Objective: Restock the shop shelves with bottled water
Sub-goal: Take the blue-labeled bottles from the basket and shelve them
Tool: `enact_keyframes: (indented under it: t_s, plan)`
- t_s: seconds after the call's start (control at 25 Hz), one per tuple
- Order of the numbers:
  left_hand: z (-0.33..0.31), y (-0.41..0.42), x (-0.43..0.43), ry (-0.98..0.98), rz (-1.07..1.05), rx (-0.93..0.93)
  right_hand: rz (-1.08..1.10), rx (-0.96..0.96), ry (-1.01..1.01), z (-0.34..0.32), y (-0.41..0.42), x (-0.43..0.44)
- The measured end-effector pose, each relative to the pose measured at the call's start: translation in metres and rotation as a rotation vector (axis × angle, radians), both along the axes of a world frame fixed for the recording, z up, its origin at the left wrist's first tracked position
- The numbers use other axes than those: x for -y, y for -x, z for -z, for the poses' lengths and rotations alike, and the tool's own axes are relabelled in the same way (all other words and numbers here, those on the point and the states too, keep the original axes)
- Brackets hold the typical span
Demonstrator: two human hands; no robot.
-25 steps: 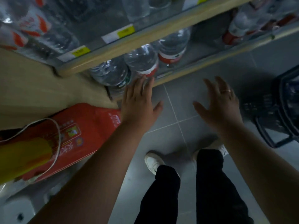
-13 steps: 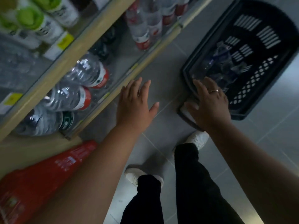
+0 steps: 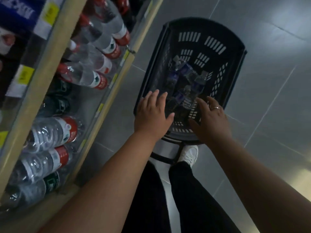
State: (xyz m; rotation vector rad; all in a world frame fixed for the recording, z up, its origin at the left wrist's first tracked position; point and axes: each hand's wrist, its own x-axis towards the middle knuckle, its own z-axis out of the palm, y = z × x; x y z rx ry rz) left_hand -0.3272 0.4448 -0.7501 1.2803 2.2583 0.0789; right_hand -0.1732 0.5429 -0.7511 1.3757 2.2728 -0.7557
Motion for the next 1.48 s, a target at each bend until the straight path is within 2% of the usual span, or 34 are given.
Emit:
enact_keyframes:
  t_s: [0.2, 0.4, 0.64, 0.72, 0.88, 1.12, 1.32, 1.48]
  plan:
    - [0.054, 0.013, -0.052, 0.139, 0.056, 0.084, 0.134, 0.01, -0.002, 0.048, 0.016, -0.023]
    - [0.127, 0.023, -0.094, 0.264, 0.147, 0.164, 0.488, -0.065, 0.072, 0.121, 0.042, -0.045]
    - [0.241, 0.027, -0.107, 0.298, -0.017, 0.206, 0.785, -0.119, 0.076, 0.244, 0.063, -0.059]
    - [0.274, 0.011, -0.109, 0.352, -0.069, 0.283, 0.938, -0.219, 0.082, 0.266, 0.058, -0.065]
    - [0.326, -0.007, -0.104, 0.438, -0.155, 0.338, 1.122, -0.405, 0.08, 0.279, 0.06, -0.071]
    - [0.365, -0.028, -0.104, 0.39, -0.054, 0.107, 1.269, -0.527, 0.07, 0.287, 0.059, -0.074]
    - [0.37, -0.031, -0.097, 0.409, -0.005, 0.06, 1.286, -0.553, 0.05, 0.291, 0.062, -0.076]
    - [0.358, -0.029, -0.104, 0.357, -0.11, 0.122, 1.303, -0.573, 0.076, 0.287, 0.059, -0.078]
